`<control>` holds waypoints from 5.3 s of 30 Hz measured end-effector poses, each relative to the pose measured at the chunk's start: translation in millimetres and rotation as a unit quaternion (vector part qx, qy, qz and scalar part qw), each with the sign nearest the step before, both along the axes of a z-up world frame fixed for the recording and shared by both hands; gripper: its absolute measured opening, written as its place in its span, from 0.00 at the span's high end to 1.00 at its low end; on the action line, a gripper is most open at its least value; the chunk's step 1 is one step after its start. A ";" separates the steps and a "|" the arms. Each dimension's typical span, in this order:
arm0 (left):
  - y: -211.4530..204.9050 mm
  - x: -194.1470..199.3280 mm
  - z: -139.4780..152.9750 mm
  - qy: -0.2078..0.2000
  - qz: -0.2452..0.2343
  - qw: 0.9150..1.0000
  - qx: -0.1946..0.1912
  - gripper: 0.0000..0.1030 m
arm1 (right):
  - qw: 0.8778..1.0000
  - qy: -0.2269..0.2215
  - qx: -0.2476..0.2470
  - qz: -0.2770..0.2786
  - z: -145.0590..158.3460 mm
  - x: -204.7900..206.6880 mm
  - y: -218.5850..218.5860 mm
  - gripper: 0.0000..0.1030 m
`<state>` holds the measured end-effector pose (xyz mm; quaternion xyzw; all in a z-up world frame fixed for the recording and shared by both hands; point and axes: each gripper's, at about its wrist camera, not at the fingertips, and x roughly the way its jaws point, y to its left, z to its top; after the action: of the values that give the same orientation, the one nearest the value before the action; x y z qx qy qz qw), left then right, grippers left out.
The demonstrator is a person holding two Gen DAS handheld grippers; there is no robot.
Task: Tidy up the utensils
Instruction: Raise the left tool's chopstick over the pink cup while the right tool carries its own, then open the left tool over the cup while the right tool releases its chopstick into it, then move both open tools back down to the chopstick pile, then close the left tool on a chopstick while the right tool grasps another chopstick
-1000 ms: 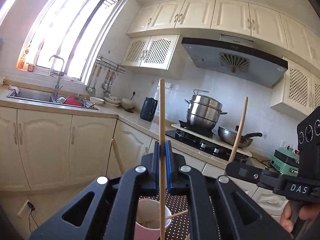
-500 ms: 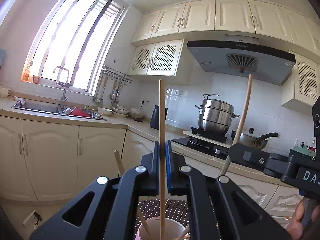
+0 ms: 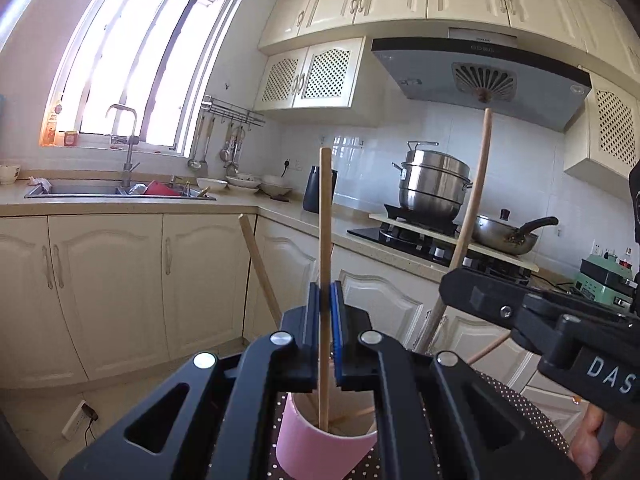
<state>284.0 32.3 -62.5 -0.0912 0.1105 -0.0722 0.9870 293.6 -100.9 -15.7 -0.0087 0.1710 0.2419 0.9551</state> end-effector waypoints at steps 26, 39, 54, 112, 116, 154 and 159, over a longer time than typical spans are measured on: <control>23.8 -33.8 -9.7 0.023 -0.018 0.999 0.041 0.43 | 0.998 0.013 -0.020 -0.066 -34.9 -19.3 2.1 0.60; 36.2 -56.0 -3.4 0.019 -0.018 0.999 0.047 0.36 | 0.996 -0.003 -0.021 -0.083 -24.9 -45.1 -9.2 0.54; 20.6 -83.3 -7.0 0.034 -0.030 0.995 0.087 0.35 | 0.994 0.019 -0.023 -0.101 -34.3 -78.3 -28.9 0.53; -78.7 -73.8 -120.2 0.420 -0.037 0.891 0.169 0.52 | 0.967 0.238 -0.090 -0.030 -123.7 -88.4 -70.6 0.52; -95.6 -74.3 -125.8 0.429 -0.047 0.883 0.184 0.52 | 0.966 0.241 -0.094 -0.027 -124.4 -84.9 -64.5 0.52; -42.5 -52.3 -131.9 0.440 -0.090 0.887 0.104 0.94 | 0.909 0.359 -0.204 0.063 -150.2 -46.3 -15.4 0.71; -44.7 -52.3 -131.7 0.440 -0.089 0.887 0.107 0.94 | 0.903 0.357 -0.229 0.067 -152.2 -41.8 -3.7 0.84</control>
<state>231.7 -12.4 -194.2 0.0026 0.5483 -0.0996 0.8303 251.8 -104.7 -167.9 -0.1520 0.5501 0.2468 0.7832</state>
